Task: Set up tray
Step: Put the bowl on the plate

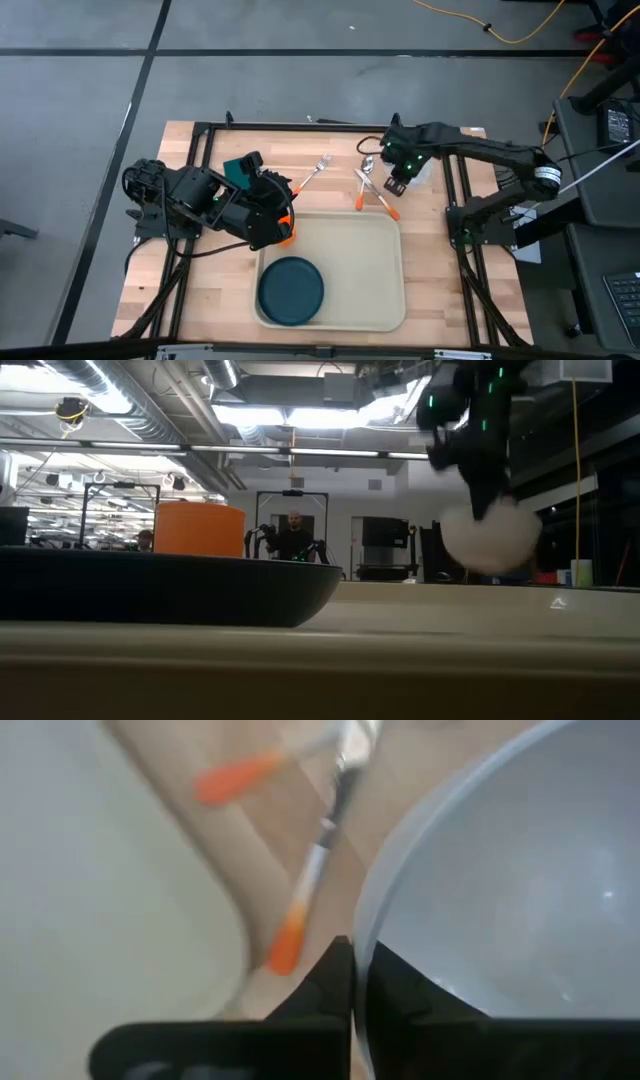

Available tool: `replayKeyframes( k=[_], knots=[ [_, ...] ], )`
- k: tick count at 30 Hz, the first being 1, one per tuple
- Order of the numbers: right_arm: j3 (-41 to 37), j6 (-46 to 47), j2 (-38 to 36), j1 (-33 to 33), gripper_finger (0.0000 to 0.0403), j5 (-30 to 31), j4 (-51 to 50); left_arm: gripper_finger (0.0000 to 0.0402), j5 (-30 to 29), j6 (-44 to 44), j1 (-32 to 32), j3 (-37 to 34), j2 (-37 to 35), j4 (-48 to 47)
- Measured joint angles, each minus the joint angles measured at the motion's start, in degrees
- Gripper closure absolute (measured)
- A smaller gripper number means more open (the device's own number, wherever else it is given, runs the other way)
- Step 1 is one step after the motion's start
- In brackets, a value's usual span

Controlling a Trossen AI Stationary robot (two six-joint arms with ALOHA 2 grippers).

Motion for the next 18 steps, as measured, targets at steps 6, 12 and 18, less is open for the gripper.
replayKeyframes(
  k=[6,12,18],
  knots=[
    [15.7,4.5,-8.4,5.7,0.0392,0.4,-8.0,0.0256,0.0,0.0,0.0,0.0,0.0,-1.4],
    [25.5,12.3,-18.1,14.4,0.0392,5.3,-8.3,0.0256,-0.5,2.2,0.0,0.0,0.0,-1.4],
    [28.0,13.8,-21.8,21.6,0.0392,8.9,-5.0,0.0256,-2.3,3.9,0.5,0.0,0.0,-1.4]
  ],
)
